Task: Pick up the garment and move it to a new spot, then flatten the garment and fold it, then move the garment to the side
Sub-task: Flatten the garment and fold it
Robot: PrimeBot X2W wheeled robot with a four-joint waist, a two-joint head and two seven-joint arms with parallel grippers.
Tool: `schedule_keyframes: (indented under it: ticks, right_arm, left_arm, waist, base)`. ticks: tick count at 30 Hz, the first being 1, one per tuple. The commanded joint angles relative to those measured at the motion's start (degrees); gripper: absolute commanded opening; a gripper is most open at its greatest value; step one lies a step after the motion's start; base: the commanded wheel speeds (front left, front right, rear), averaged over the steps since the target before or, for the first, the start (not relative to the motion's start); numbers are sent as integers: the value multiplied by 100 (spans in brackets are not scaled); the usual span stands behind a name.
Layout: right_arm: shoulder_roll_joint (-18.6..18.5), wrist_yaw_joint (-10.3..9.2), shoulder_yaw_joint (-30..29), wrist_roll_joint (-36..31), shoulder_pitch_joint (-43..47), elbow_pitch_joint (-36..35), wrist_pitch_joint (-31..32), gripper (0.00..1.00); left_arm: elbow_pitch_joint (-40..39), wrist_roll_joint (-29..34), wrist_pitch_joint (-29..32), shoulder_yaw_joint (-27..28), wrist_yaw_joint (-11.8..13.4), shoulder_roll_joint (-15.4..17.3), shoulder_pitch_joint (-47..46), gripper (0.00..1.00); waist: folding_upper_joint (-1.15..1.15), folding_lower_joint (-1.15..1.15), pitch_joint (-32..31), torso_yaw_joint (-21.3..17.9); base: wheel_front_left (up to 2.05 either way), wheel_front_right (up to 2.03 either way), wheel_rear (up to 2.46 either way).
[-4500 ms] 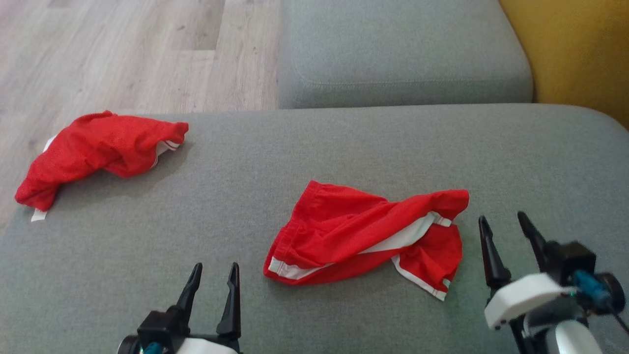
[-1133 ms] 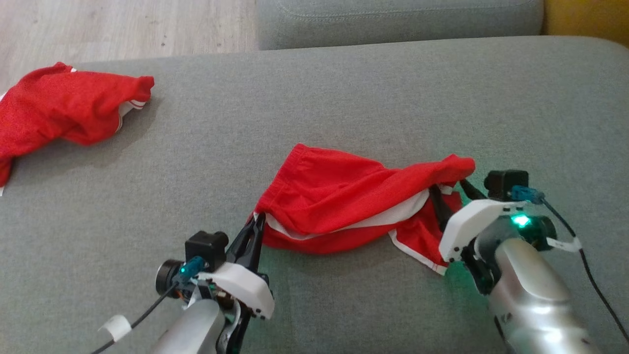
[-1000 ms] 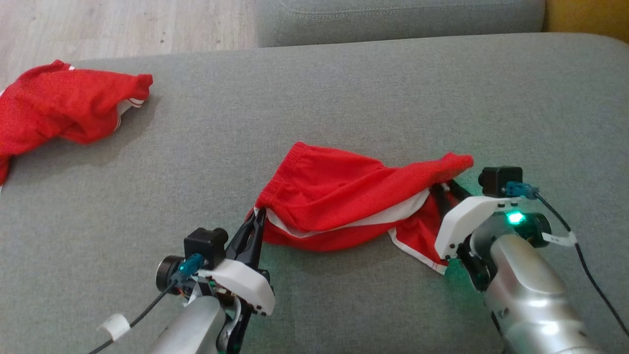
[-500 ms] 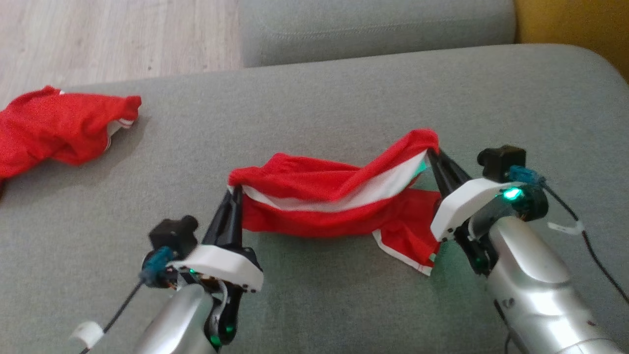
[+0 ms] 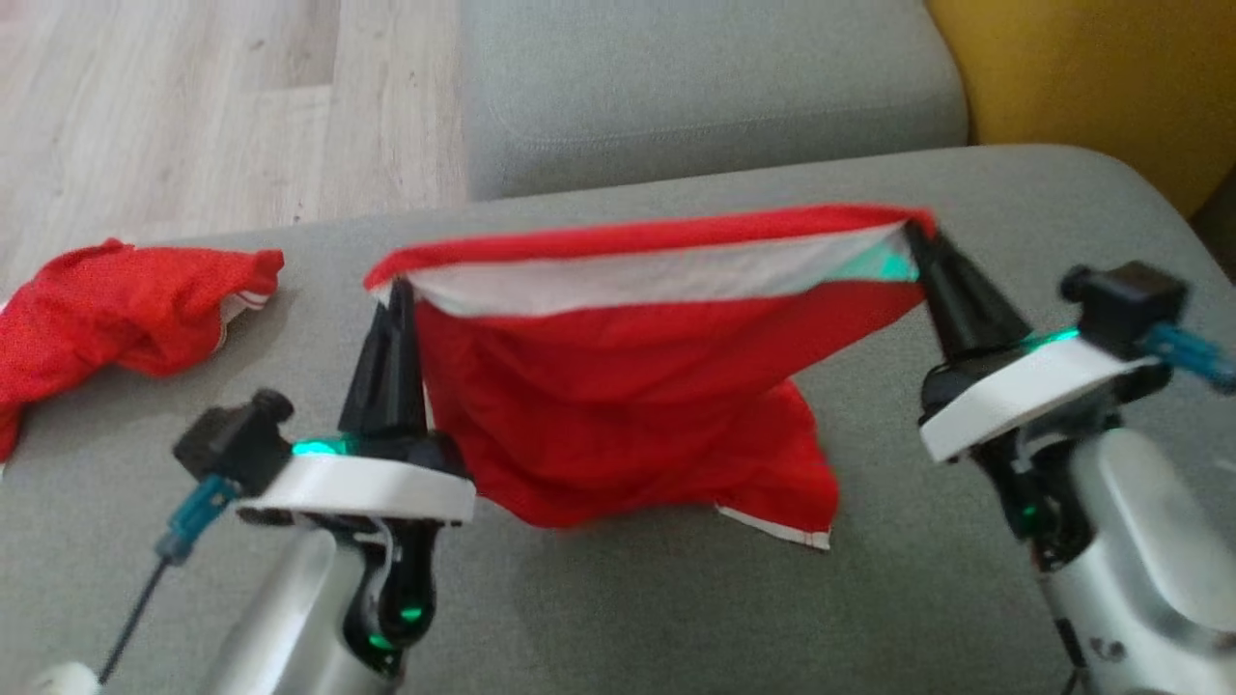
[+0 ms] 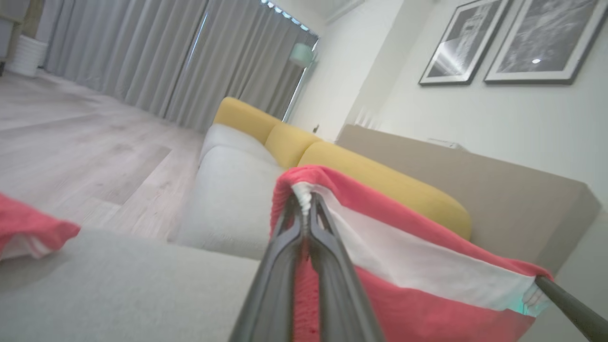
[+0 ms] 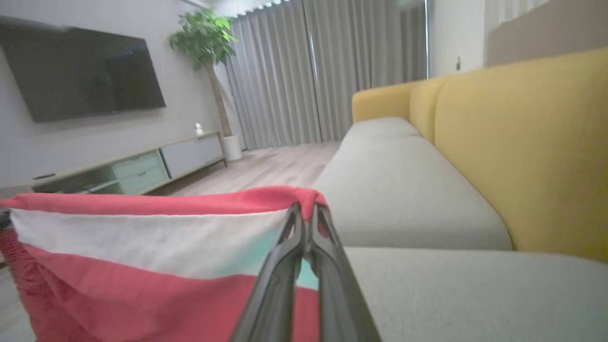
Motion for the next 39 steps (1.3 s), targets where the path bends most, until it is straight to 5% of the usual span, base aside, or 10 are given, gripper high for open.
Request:
schedule_keyframes:
  ticks: [1,10,16,22,29,34,39]
  right_arm:
    - [-64,42,-67,7,-74,-516,86,0]
    - [36,42,-874,-368,129,-2949,903,0]
    - [235,42,-1077,-437,-16,-3286,1495,0]
    - [357,42,-833,-461,-1082,-1987,1470,0]
    - [664,42,-745,-991,-3126,-66,356,0]
    - [816,42,-619,-1155,-3631,796,-229,0]
    - [907,42,-236,-1081,-3167,1553,-694,0]
  left_arm:
    - [-441,5,64,277,48,175,-295,0]
    - [-2203,64,1019,394,242,747,-992,0]
    - [-2354,9,1673,409,270,998,-1630,0]
    - [-1132,-137,1965,347,36,927,-2538,0]
    - [508,381,980,443,-219,654,-4059,0]
    - [1263,427,463,458,-371,435,-4388,0]
    - [2005,343,120,323,-646,320,-3875,0]
  waist:
    - [0,1,-84,-2]
    - [0,1,-335,-40]
    - [0,1,-234,-109]
    - [0,1,221,-275]
    - [0,1,785,-478]
    - [0,1,1019,-516]
    - [0,1,1118,-526]
  base:
    - [0,0,0]
    - [0,0,0]
    - [0,0,0]
    - [0,0,0]
    - [0,0,0]
    - [0,0,0]
    - [0,0,0]
